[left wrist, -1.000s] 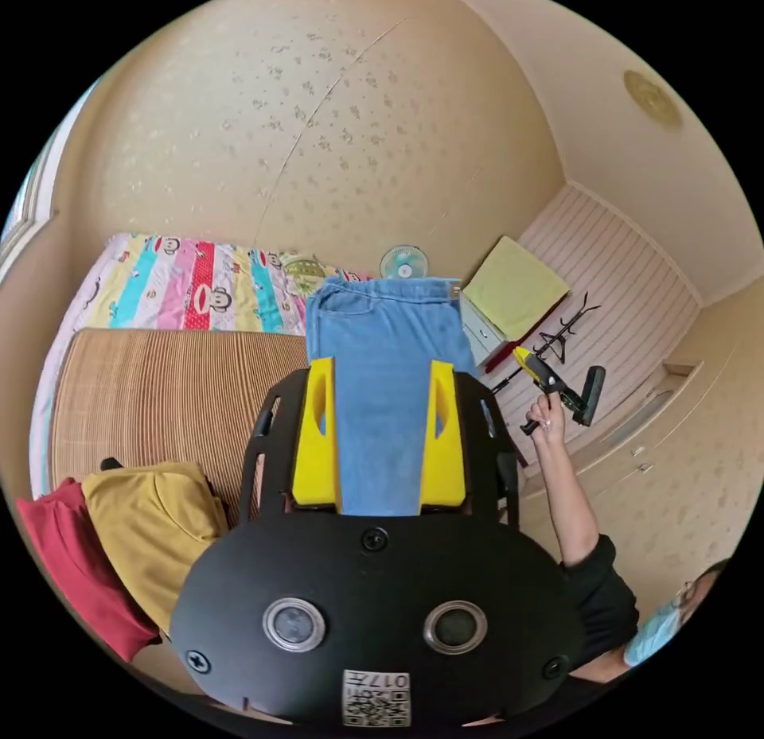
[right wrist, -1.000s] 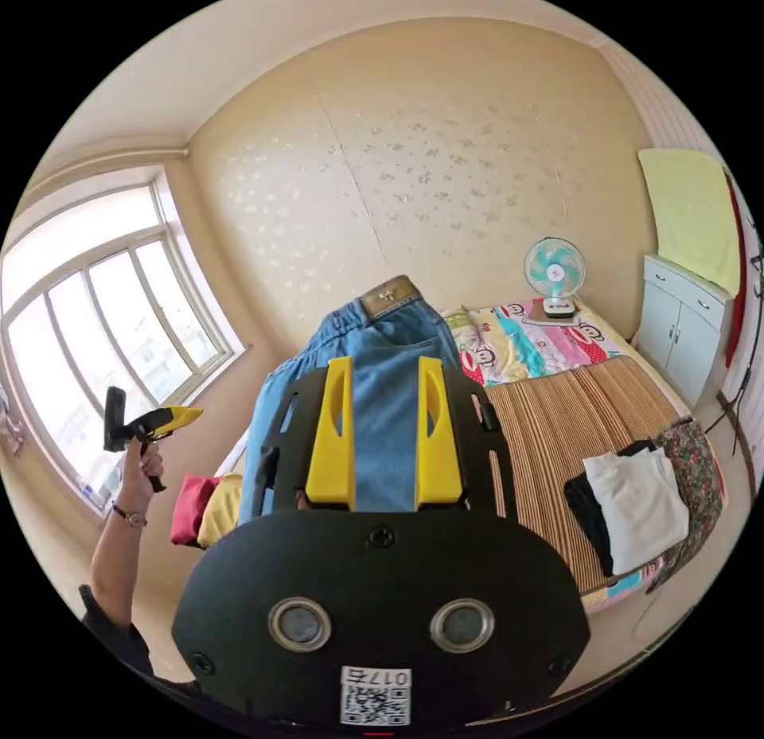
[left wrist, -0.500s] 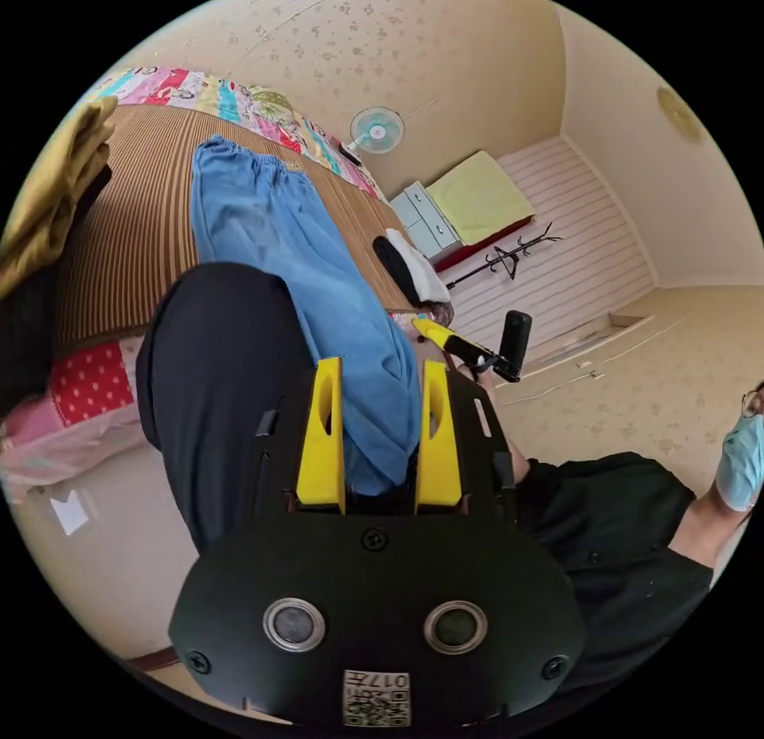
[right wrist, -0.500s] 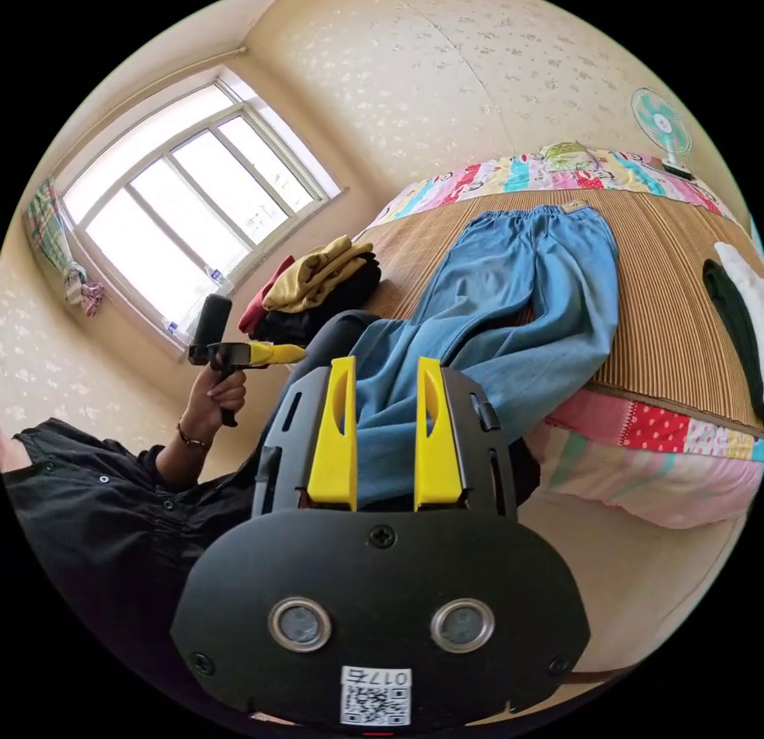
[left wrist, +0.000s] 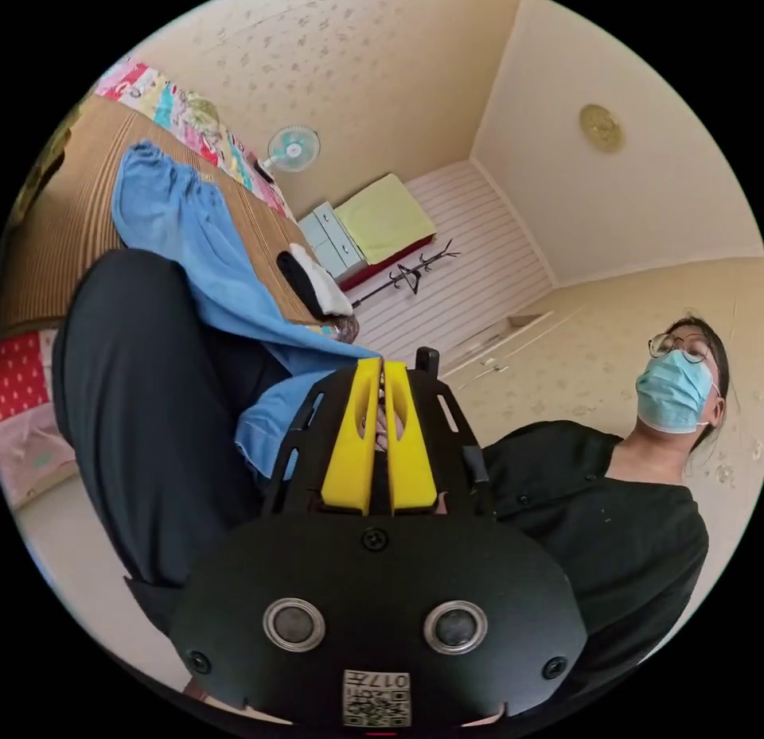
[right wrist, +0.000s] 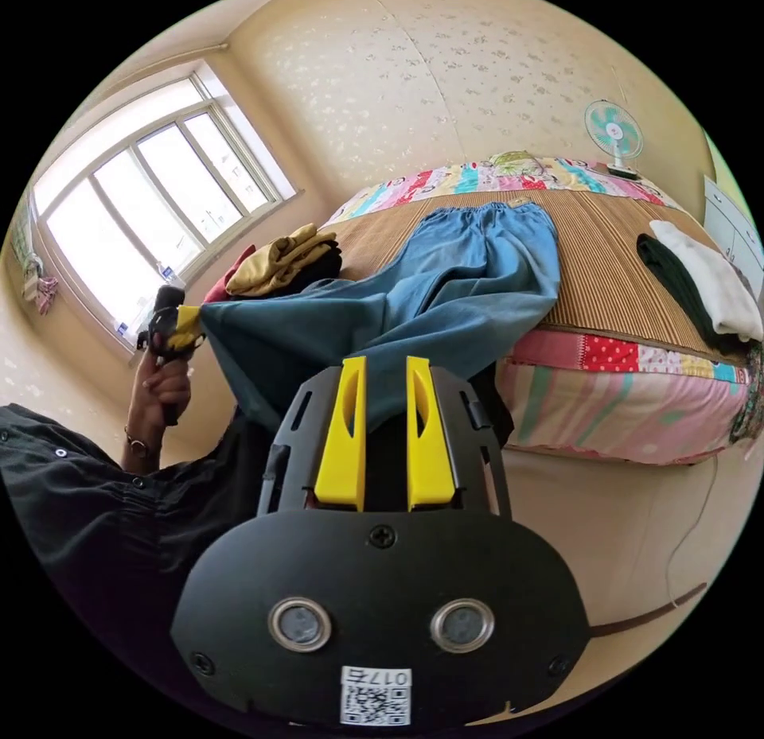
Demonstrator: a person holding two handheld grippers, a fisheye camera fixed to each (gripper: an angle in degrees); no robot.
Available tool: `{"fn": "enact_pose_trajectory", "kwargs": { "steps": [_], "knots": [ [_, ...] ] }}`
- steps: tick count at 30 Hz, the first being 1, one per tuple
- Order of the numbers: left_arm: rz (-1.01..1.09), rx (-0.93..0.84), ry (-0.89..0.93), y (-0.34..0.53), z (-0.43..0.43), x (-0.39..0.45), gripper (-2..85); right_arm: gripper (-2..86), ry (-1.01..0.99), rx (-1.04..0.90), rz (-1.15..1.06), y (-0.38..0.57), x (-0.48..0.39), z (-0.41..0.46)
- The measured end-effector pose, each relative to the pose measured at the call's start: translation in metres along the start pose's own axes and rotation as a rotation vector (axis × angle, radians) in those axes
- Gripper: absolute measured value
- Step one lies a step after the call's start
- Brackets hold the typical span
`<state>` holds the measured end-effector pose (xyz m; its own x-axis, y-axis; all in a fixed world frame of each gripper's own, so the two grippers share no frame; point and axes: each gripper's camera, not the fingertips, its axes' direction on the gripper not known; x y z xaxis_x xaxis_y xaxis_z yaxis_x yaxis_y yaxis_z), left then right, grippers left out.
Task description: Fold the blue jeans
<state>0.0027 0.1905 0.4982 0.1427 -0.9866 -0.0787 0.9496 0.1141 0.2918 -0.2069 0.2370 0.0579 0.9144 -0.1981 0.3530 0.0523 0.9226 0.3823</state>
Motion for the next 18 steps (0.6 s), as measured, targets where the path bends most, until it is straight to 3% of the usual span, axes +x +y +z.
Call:
{"fn": "enact_pose_trajectory", "kwargs": {
  "steps": [4,5,7,9,12,14,17,18],
  "knots": [
    [-0.112,0.276,-0.335,0.028,-0.129,-0.005,-0.6,2.6,0.13,-0.111,0.006,0.001,0.005,0.019],
    [-0.178,0.379,-0.342,0.047,-0.16,-0.019,-0.2,2.2,0.14,-0.097,0.021,0.004,0.004,0.018],
    [-0.228,0.411,-0.267,0.062,-0.185,-0.039,1.4,2.3,0.122,-0.052,0.047,0.01,0.003,0.01],
    [-0.26,0.339,-0.223,0.062,-0.182,-0.048,5.1,3.6,0.04,0.049,0.04,0.016,-0.007,-0.007],
    [-0.289,0.137,-0.319,0.049,-0.136,-0.036,13.6,8.1,-0.074,0.124,-0.076,0.017,-0.031,-0.021],
    [-0.259,0.004,-0.425,0.039,-0.093,-0.023,17.3,9.6,-0.098,0.063,-0.168,0.011,-0.044,-0.008],
    [-0.252,0.006,-0.522,0.035,-0.078,-0.004,16.4,7.6,0.095,-0.183,-0.233,0.003,-0.055,0.04],
    [-0.245,0.013,-0.531,0.034,-0.08,0.001,15.4,5.3,0.114,-0.14,-0.27,0.006,-0.059,0.03]
  ]
}}
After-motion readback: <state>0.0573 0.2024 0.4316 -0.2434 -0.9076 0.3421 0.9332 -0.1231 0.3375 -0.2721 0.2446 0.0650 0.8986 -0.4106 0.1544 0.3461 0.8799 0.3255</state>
